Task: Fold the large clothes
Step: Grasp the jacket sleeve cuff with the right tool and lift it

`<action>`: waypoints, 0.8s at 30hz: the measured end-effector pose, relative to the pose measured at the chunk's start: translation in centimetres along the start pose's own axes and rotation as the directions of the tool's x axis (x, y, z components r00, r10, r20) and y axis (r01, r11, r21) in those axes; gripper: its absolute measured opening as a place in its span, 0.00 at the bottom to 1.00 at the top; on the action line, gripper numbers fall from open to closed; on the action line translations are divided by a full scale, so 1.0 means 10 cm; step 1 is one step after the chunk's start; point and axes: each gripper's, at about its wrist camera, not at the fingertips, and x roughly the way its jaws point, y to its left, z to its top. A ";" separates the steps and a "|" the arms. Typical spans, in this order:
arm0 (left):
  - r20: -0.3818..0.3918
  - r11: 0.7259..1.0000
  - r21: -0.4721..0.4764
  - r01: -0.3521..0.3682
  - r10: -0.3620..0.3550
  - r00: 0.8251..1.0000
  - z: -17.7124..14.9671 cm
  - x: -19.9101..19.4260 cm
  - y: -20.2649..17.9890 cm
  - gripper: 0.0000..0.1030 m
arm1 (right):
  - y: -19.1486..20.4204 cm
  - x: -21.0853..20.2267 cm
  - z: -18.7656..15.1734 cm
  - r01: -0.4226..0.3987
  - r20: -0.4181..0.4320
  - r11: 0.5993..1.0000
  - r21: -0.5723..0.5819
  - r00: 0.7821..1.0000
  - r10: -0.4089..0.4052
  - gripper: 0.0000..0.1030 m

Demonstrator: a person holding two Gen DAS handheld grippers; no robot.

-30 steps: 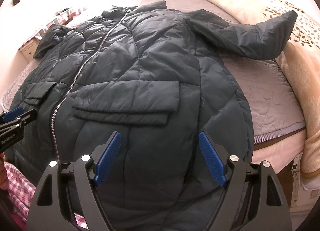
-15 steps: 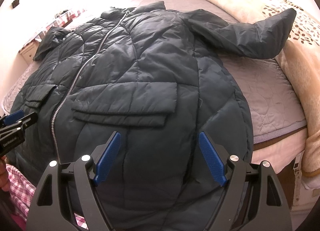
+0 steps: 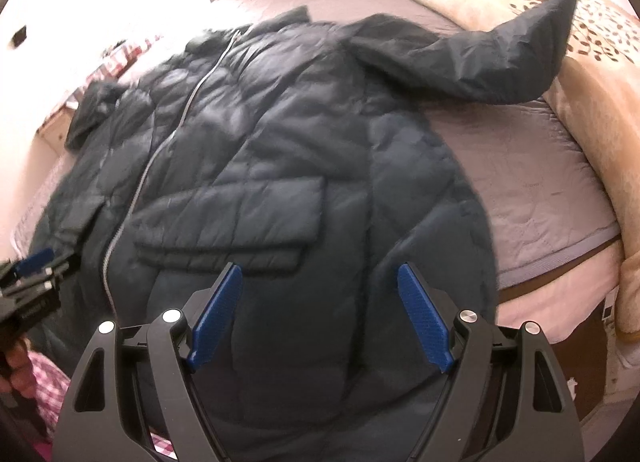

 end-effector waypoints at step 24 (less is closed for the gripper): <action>0.028 0.985 0.154 0.077 -0.083 0.996 0.68 -0.10 -0.74 0.70 | -2.79 0.26 1.36 -0.267 0.284 0.720 0.640 0.954 0.102 0.81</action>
